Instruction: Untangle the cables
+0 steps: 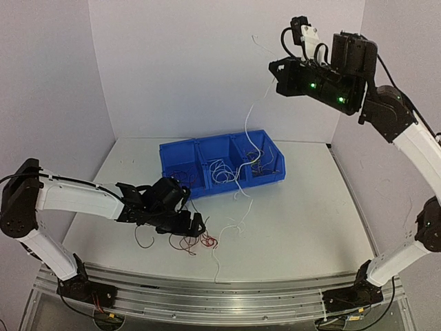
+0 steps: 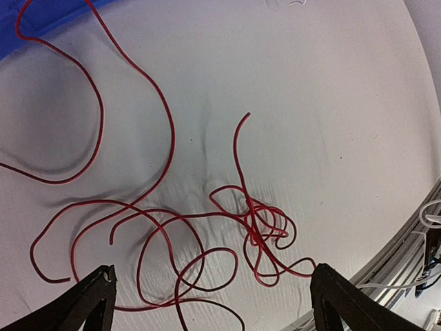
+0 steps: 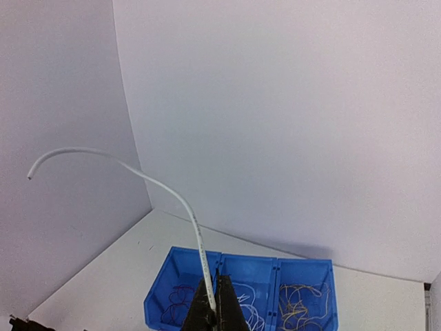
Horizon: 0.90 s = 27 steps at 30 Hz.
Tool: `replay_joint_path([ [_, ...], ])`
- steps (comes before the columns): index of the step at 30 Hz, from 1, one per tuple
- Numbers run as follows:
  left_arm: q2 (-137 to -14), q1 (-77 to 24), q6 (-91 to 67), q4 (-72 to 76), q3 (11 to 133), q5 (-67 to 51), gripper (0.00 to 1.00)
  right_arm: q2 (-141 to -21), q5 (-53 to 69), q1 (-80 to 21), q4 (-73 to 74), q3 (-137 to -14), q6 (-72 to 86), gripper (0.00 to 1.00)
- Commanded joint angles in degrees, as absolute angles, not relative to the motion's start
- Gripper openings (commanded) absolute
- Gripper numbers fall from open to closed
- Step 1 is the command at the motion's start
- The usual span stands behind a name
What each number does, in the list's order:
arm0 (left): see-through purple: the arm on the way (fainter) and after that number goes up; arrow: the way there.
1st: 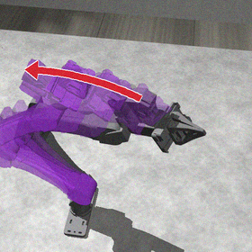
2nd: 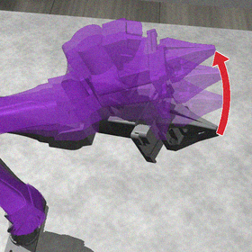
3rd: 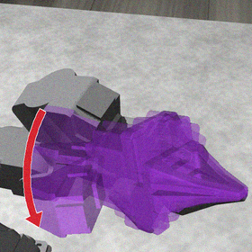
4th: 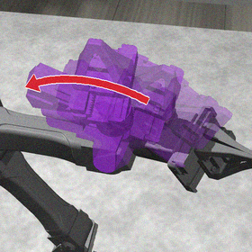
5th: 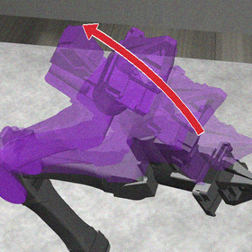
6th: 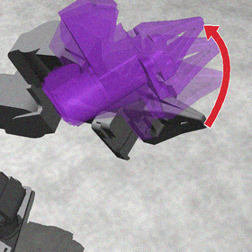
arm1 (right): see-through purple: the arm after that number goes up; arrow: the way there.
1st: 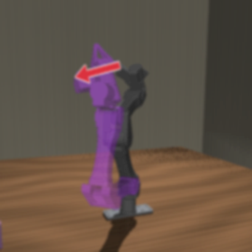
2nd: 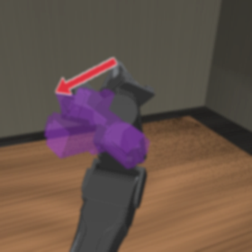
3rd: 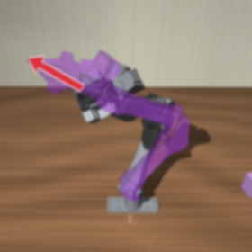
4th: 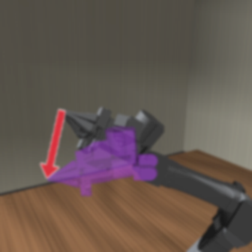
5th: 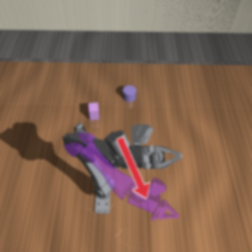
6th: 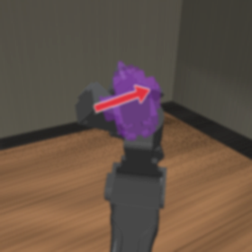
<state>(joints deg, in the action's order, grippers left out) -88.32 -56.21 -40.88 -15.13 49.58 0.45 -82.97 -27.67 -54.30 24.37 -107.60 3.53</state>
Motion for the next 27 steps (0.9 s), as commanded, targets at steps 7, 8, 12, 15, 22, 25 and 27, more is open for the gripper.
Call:
replay_joint_path([
  [7,-99.0,-56.5,-44.1,-17.7,56.0,3.5,0.82,-93.7,-33.7,-53.9,16.7,-128.2,-12.7,0.00],
  [8,-99.7,-56.6,-44.2,-18.3,56.5,4.0,0.79,-94.3,-33.7,-53.8,15.6,-129.5,-13.6,0.00],
  [12,-100.4,-56.7,-45.0,-19.1,56.4,5.5,0.62,-95.8,-31.7,-53.5,10.8,-130.0,-15.0,0.00],
  [15,-100.3,-56.7,-45.4,-19.1,56.0,5.9,0.46,-97.7,-29.4,-53.5,9.5,-130.2,-15.4,0.00],
  [22,-99.1,-56.7,-46.4,-18.5,55.3,5.9,0.00,-105.9,-22.3,-53.3,-2.2,-130.2,-20.3,0.00],
  [25,-97.8,-56.7,-46.5,-17.3,54.9,4.3,0.00,-111.8,-20.4,-52.4,-4.5,-135.7,-21.9,0.00],
  [27,-97.2,-56.7,-46.5,-16.2,55.0,1.9,0.00,-116.3,-19.1,-51.3,-6.0,-139.2,-22.8,0.00],
])
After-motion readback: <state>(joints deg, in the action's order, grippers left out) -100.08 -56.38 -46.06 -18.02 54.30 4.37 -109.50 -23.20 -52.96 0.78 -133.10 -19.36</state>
